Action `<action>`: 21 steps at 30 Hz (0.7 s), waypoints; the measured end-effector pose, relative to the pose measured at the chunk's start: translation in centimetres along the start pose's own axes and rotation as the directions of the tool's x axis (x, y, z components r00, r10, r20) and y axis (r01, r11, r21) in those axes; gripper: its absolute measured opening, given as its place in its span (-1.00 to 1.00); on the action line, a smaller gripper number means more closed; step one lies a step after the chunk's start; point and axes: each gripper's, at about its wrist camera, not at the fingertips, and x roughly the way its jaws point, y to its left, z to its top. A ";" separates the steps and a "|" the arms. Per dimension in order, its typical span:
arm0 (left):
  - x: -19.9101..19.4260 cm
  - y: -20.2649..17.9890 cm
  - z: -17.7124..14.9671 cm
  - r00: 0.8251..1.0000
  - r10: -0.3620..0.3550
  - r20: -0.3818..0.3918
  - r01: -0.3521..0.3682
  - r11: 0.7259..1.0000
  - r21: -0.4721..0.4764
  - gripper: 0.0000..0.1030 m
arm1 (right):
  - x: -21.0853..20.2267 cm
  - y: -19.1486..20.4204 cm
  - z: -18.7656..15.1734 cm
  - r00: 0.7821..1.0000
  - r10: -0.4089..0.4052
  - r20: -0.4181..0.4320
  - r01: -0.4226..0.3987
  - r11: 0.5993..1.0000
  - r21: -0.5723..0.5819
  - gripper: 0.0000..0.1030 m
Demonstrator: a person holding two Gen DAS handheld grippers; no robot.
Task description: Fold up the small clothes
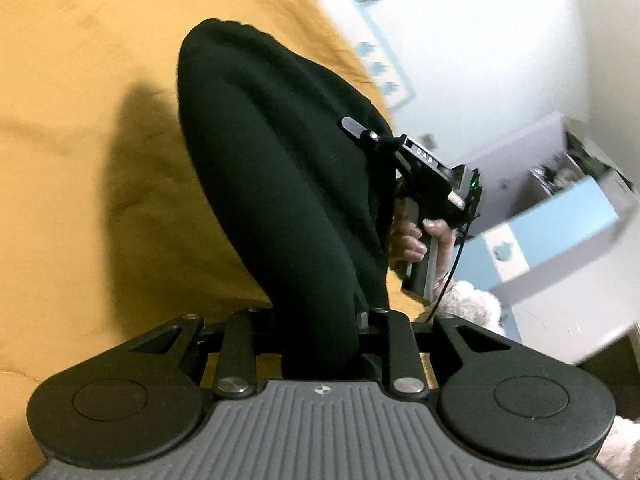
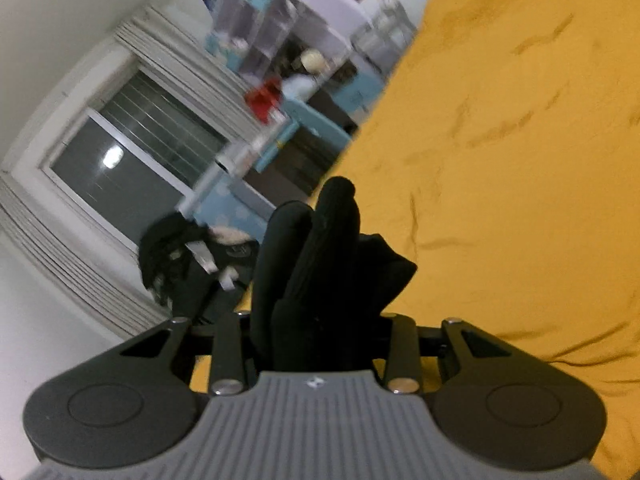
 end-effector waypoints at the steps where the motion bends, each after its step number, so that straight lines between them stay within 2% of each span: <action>1: 0.6 1.7 -0.2 1.000 0.017 -0.010 -0.018 0.999 -0.035 -0.44 | 2.1 -1.1 -0.3 0.999 -0.026 -0.033 0.027 1.000 0.008 -0.39; 3: 1.7 5.5 -0.7 0.997 0.056 -0.052 -0.061 0.993 -0.105 -0.45 | 5.7 -3.0 -1.2 0.990 -0.091 -0.103 0.093 0.996 0.012 -0.39; 6: 2.3 8.3 -1.9 0.999 -0.002 -0.052 -0.005 0.990 -0.139 -0.42 | 9.7 -6.3 -3.1 0.960 -0.215 -0.177 0.218 0.976 -0.005 -0.35; 7: 2.3 8.2 -2.1 0.999 -0.013 -0.051 0.007 0.992 -0.125 -0.41 | 10.2 -7.5 -3.5 0.958 -0.222 -0.182 0.227 0.974 0.010 -0.33; 10: 2.6 7.9 -1.7 0.997 -0.015 -0.076 0.008 0.996 -0.091 -0.40 | 10.1 -9.9 -4.2 0.977 -0.143 -0.156 0.162 0.980 0.115 -0.28; 13: 2.3 7.4 -0.7 0.993 0.001 -0.118 -0.010 0.997 -0.080 -0.39 | 9.7 -9.0 -4.4 0.977 -0.155 -0.147 0.173 0.978 0.120 -0.07; 15: 1.1 6.5 0.0 0.991 0.036 -0.129 -0.044 0.997 -0.062 -0.36 | 8.4 -8.2 -4.1 0.969 -0.213 -0.124 0.227 0.967 0.115 0.15; 16: 0.1 6.2 0.1 0.991 0.059 -0.124 -0.065 0.996 -0.053 -0.36 | 7.2 -7.8 -4.0 0.962 -0.253 -0.102 0.263 0.959 0.104 0.19; 19: -3.1 5.2 -0.4 0.990 0.121 -0.076 -0.125 0.991 -0.041 -0.34 | 3.0 -4.4 -4.5 0.940 -0.340 -0.026 0.340 0.940 0.016 0.20; 21: -5.0 4.2 -0.9 0.983 0.180 -0.019 -0.181 0.983 -0.022 -0.34 | -0.8 -1.5 -6.1 0.941 -0.337 0.029 0.338 0.940 -0.051 0.20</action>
